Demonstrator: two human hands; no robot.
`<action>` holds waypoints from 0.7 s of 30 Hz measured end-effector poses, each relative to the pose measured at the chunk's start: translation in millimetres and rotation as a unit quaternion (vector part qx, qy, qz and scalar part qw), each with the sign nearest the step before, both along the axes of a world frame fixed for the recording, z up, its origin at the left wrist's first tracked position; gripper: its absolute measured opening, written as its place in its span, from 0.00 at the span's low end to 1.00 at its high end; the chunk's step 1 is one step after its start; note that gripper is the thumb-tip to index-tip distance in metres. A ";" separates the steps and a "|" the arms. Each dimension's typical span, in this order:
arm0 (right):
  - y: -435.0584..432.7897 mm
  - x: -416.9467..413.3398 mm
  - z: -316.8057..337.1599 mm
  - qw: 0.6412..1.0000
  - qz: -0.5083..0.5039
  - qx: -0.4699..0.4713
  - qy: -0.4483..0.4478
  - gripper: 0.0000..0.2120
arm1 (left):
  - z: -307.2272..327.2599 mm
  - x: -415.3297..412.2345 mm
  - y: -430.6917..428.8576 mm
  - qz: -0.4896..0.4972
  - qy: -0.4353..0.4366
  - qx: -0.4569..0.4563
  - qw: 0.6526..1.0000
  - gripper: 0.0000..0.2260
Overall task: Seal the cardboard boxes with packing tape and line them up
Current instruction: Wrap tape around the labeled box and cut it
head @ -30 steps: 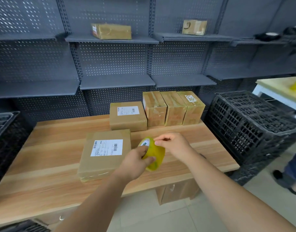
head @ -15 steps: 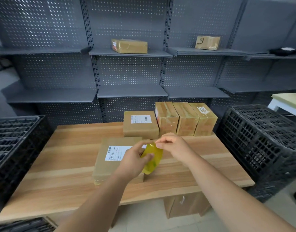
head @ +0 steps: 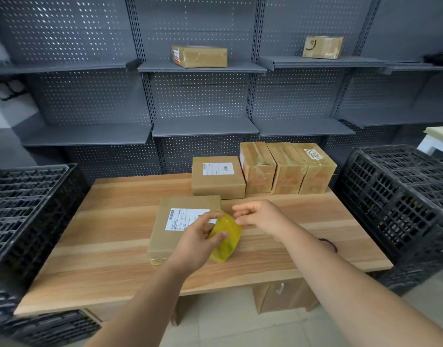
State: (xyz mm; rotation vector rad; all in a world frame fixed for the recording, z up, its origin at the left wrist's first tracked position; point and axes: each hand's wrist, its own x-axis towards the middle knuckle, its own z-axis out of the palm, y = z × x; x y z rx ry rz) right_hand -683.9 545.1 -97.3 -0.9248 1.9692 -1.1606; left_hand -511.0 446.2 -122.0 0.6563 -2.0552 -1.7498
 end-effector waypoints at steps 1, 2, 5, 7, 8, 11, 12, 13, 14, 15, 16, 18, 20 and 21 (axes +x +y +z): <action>-0.4 0.8 -2.1 1.000 -0.005 0.005 0.016 0.18 | -1.7 1.3 -0.5 0.001 -0.002 0.001 1.000 0.16; -0.5 2.1 -3.0 0.999 -0.009 0.010 0.042 0.15 | -3.5 2.7 -0.8 0.000 -0.005 0.000 1.000 0.16; -0.6 7.4 -5.2 0.995 -0.010 0.014 0.102 0.08 | -8.8 7.0 -0.8 -0.004 -0.008 0.005 1.000 0.16; -0.8 9.7 -8.4 0.993 -0.008 0.006 0.116 0.07 | -11.6 8.9 0.5 -0.010 -0.009 0.006 1.000 0.16; -0.7 10.9 -9.3 0.992 -0.002 0.011 0.127 0.07 | -13.4 10.0 0.6 -0.013 -0.011 0.004 1.000 0.15; -0.3 12.4 -10.2 0.985 0.036 0.049 0.159 0.09 | -17.1 13.5 -0.1 -0.022 -0.011 -0.008 1.000 0.16; 0.0 12.9 -10.1 0.985 0.043 0.056 0.158 0.09 | -18.6 14.6 -0.8 -0.021 -0.013 -0.008 1.000 0.16; 0.3 13.6 -10.4 0.986 0.045 0.059 0.150 0.09 | -19.7 15.4 -1.3 -0.018 -0.017 -0.009 1.000 0.16; 0.6 14.6 -11.0 0.988 0.039 0.059 0.140 0.07 | -20.6 16.2 -1.5 -0.015 -0.019 -0.012 1.000 0.16; 0.7 15.8 -11.2 0.988 0.030 0.060 0.138 0.05 | -21.3 16.7 -1.4 -0.013 -0.018 -0.012 1.000 0.17; 0.7 17.3 -10.9 0.987 0.023 0.060 0.146 0.04 | -21.4 17.2 -1.2 -0.013 -0.015 -0.010 1.000 0.17; -1.0 19.6 -11.7 0.980 0.026 0.062 0.188 0.06 | -21.1 18.0 -2.1 -0.010 -0.011 -0.006 1.000 0.18; -2.9 23.9 -13.5 0.967 0.041 0.059 0.245 0.05 | -19.7 18.6 -3.8 -0.007 -0.012 -0.007 1.000 0.17; -3.5 26.4 -14.4 0.960 0.046 0.052 0.270 0.05 | -18.4 18.2 -4.6 -0.007 -0.013 -0.009 1.000 0.17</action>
